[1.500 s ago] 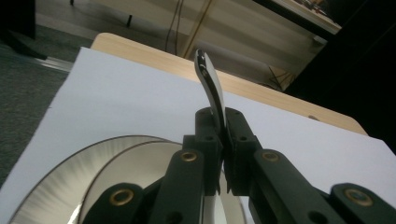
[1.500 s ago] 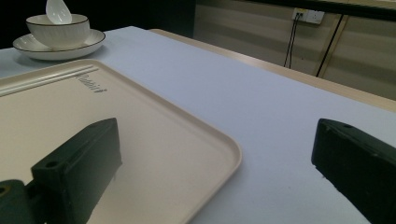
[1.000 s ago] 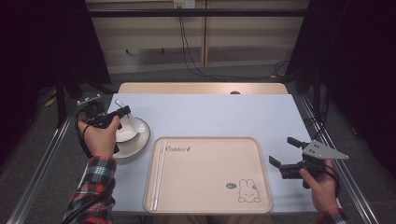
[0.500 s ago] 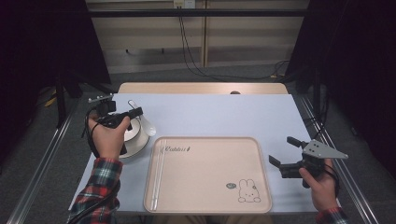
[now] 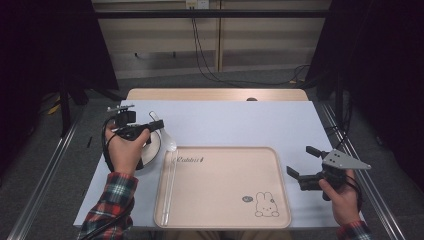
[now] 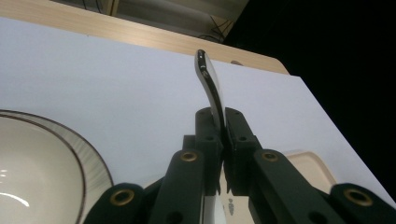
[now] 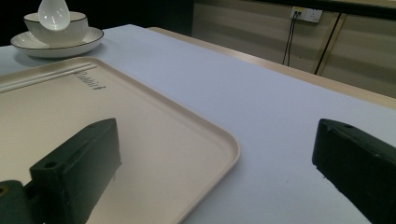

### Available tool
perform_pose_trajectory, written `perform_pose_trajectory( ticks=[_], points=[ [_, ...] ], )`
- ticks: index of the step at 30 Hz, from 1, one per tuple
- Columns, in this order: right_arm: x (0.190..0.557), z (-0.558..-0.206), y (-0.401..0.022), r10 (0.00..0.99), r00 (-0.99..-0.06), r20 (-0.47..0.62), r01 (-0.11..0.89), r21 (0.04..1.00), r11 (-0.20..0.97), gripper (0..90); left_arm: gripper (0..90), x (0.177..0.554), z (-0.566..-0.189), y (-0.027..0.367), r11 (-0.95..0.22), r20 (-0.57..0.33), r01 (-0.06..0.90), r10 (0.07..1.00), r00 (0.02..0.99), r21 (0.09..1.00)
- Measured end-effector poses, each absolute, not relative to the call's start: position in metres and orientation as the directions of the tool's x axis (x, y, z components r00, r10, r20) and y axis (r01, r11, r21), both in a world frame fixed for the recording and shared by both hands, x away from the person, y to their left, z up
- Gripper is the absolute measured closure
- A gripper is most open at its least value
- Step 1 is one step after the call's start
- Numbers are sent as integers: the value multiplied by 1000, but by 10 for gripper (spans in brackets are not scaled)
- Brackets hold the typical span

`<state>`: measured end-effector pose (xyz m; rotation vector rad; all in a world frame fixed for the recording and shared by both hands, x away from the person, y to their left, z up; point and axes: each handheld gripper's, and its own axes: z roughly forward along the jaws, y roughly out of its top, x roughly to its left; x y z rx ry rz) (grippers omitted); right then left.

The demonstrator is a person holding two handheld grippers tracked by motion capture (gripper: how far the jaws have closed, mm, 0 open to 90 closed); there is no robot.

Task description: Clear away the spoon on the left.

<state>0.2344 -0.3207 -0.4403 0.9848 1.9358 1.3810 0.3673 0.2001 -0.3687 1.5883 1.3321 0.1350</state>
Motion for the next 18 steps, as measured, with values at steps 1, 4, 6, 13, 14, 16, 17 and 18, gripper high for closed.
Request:
perform_pose_trajectory(
  ticks=[1,4,6,13,14,16,17,18],
  points=[
    [234,-440,-321,819,-573,-26,241,950,199,4,862,368,-369,198,121,-487,674,783,386,729],
    [234,-440,-321,819,-573,-26,241,950,198,4,862,368,-370,194,99,-475,677,786,397,730],
    [234,-440,-321,821,-571,-24,241,950,196,4,862,368,-372,187,90,-479,683,778,406,724],
    [234,-440,-320,819,-573,-30,239,950,203,4,862,366,-375,177,64,-487,699,762,426,712],
    [234,-440,-320,818,-575,-30,240,949,203,4,862,366,-376,175,75,-494,700,761,420,710],
    [234,-440,-320,817,-575,-28,240,949,202,4,863,365,-377,174,61,-492,706,759,427,706],
    [234,-440,-320,817,-575,-28,240,949,202,4,863,365,-379,173,65,-495,706,758,425,705],
    [234,-440,-320,817,-576,-29,241,949,203,4,863,365,-380,173,57,-491,707,758,428,705]
  ],
)
